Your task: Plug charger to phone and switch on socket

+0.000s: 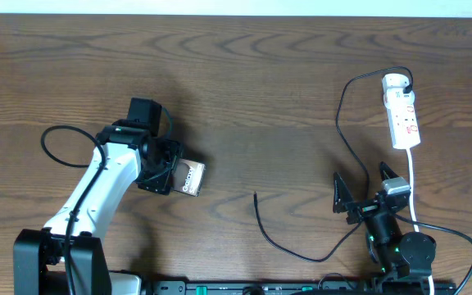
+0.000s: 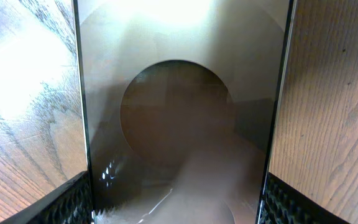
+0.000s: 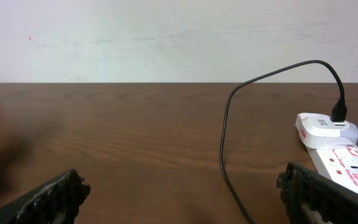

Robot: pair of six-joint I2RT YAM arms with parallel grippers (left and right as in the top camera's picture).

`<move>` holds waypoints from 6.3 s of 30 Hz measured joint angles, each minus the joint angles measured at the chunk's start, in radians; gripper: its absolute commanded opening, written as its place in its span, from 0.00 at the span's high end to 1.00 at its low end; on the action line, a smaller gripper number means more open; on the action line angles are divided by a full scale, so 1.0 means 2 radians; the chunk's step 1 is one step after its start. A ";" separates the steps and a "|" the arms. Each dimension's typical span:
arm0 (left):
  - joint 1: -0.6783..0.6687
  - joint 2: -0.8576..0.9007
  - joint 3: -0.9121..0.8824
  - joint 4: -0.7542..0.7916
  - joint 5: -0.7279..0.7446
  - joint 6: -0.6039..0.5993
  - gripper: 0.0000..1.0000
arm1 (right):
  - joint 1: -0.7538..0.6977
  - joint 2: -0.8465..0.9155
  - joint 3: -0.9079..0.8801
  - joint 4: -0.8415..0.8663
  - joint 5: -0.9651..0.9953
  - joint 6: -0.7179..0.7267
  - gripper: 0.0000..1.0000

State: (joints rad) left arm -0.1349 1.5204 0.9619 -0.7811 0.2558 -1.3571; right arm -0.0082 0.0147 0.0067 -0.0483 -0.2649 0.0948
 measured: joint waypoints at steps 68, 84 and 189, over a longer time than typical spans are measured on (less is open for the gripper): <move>0.000 -0.001 0.041 -0.023 -0.009 -0.121 0.93 | 0.304 0.882 0.488 0.107 -0.298 0.357 0.16; 0.000 -0.001 0.041 -0.023 0.040 -0.143 0.93 | 0.349 0.882 0.488 0.107 -0.233 0.357 0.22; -0.019 -0.004 0.041 -0.015 0.083 -0.133 0.08 | 0.393 0.888 0.488 0.101 -0.133 0.395 0.99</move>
State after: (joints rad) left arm -0.1730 1.5127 1.0447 -0.8104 0.4210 -1.6226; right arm 0.7784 1.7908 0.9817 0.1543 -0.5304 0.8848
